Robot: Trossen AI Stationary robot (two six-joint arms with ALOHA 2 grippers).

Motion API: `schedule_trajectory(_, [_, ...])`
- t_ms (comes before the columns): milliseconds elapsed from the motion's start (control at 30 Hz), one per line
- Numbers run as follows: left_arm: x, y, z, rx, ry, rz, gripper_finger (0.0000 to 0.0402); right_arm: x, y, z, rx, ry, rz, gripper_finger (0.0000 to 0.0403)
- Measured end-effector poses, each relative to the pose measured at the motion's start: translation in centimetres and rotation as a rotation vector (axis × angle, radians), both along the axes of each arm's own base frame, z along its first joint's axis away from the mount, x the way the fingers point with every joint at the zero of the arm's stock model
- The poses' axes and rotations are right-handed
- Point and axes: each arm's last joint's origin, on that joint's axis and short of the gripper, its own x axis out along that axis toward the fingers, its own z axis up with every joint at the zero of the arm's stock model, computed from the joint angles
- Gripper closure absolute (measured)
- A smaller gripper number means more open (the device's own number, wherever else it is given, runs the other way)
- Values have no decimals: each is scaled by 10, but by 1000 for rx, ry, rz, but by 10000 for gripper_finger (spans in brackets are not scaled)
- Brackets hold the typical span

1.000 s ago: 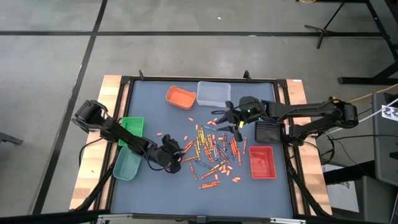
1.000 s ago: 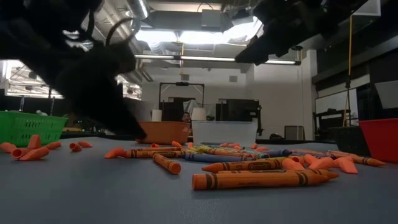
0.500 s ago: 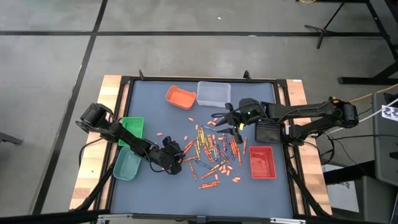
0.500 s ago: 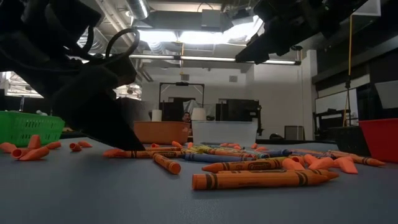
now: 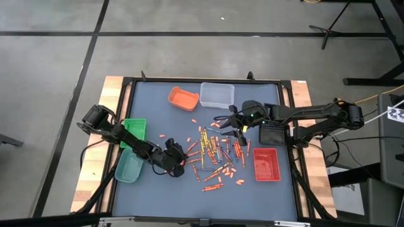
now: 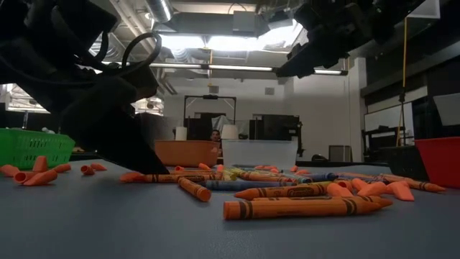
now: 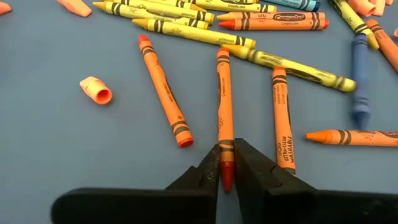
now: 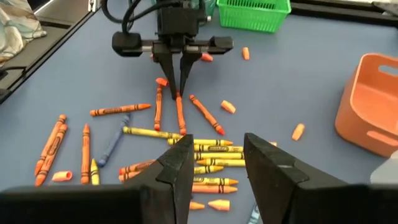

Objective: Sort crayons
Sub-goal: Put the red crayon into the orange bin

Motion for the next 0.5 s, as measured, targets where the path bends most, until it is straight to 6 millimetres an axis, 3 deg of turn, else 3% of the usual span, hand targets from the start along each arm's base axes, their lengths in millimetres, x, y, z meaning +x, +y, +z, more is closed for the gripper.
schedule_trajectory(333, [0, 0, 0, 3, -5, 4, 397, -5, 0, -4, 6, 67, -2, 265])
schedule_trajectory(500, [0, 0, 3, 1, -11, 4, 397, -16, 0, 3, -26, 84, -48, 265])
